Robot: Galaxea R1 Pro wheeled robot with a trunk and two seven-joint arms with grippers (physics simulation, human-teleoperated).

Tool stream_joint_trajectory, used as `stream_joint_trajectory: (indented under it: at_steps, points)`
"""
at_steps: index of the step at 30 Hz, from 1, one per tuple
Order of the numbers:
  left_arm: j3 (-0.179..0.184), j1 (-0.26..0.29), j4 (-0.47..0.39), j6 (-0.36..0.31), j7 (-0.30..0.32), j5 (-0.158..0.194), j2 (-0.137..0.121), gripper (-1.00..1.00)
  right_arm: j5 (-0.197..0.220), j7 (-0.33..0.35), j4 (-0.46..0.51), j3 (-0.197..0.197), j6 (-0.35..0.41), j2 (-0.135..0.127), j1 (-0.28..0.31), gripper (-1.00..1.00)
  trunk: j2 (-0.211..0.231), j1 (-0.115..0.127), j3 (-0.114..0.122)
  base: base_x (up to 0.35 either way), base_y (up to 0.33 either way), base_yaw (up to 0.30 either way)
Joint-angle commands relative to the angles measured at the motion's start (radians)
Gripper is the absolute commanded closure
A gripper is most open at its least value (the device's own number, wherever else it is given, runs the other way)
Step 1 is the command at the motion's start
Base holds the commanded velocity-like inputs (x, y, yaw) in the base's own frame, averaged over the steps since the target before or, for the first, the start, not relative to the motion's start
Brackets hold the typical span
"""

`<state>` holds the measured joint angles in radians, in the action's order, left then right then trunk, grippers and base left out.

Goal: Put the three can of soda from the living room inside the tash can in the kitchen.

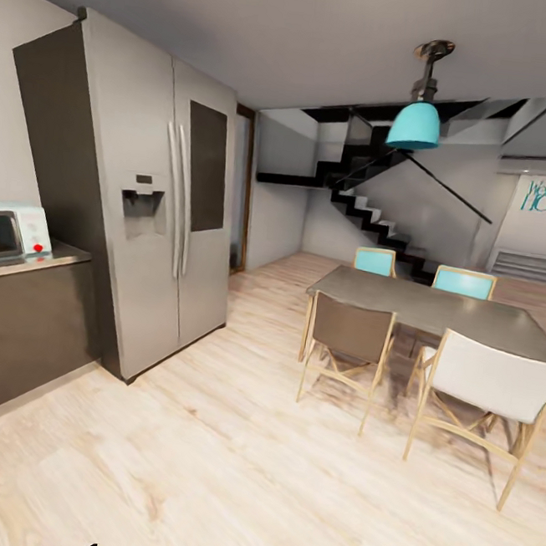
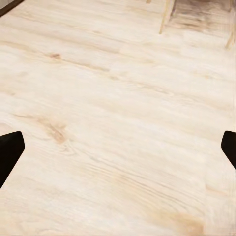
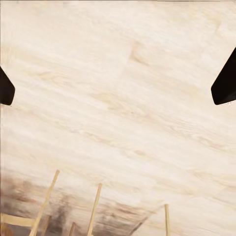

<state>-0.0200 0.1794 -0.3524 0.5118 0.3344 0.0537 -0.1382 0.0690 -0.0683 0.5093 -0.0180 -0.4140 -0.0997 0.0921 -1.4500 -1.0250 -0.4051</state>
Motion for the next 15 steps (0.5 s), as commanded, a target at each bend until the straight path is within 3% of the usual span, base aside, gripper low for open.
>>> stream_joint_trajectory:
  at_steps: [1,15]
  points:
    - [0.000,0.000,0.001,0.000,0.000,0.000,0.000,-1.00,0.000,0.000,0.000,0.001,-0.002,0.000,0.000,-1.00,0.000,0.000,0.001,-0.193,-0.257,-0.195]
    - [0.000,0.000,0.002,0.001,0.001,0.000,0.000,-1.00,0.000,0.001,0.000,0.001,-0.003,0.000,0.000,-1.00,0.000,0.000,0.018,-0.201,-0.252,-0.194]
